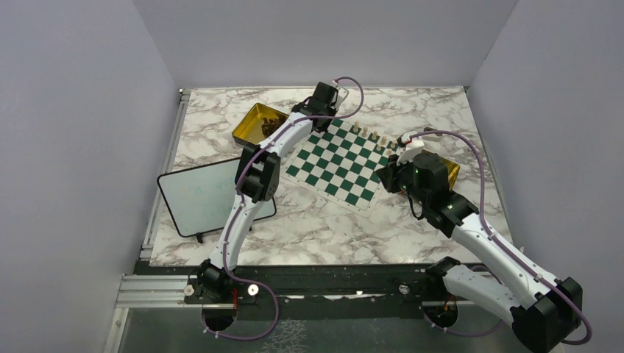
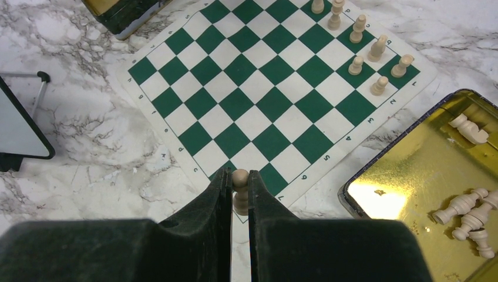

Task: Set up the chess pieces on the board
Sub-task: Place the chess piece on the chessboard.

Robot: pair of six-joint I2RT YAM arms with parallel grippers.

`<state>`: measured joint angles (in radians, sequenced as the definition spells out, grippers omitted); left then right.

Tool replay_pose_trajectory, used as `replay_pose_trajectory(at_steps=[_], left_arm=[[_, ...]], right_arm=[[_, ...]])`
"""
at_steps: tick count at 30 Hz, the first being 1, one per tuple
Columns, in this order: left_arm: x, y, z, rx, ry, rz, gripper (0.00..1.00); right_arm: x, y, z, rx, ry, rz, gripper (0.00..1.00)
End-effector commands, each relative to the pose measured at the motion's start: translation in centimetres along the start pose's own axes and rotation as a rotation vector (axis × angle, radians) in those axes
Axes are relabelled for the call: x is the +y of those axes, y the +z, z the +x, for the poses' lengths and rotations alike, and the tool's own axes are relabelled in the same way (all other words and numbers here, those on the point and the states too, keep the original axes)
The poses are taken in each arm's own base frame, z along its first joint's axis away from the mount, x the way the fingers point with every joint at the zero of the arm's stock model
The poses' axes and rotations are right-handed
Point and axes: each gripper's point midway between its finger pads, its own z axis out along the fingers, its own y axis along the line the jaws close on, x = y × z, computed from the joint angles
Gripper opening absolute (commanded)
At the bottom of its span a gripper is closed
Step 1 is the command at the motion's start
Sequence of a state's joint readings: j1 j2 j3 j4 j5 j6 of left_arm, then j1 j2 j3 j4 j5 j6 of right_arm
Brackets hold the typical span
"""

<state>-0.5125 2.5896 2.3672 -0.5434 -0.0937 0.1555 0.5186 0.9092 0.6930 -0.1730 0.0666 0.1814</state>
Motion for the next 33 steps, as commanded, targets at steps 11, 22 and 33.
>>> replay_pose_trajectory(at_steps=[11,22,33], left_arm=[[-0.6,1.3,-0.2,-0.042,-0.025,0.037,0.12],[-1.0,1.6,0.8,-0.02,-0.03,0.051,0.13],[-1.0,1.8,0.8,-0.021,-0.032,0.049,0.24]], right_arm=[[-0.1,0.1,-1.8,-0.049,-0.012,0.015,0.11],[-0.1,0.2,-1.7,-0.048,-0.012,0.018,0.11],[-0.2,0.1,-1.8,-0.051,-0.013,0.021,0.11]])
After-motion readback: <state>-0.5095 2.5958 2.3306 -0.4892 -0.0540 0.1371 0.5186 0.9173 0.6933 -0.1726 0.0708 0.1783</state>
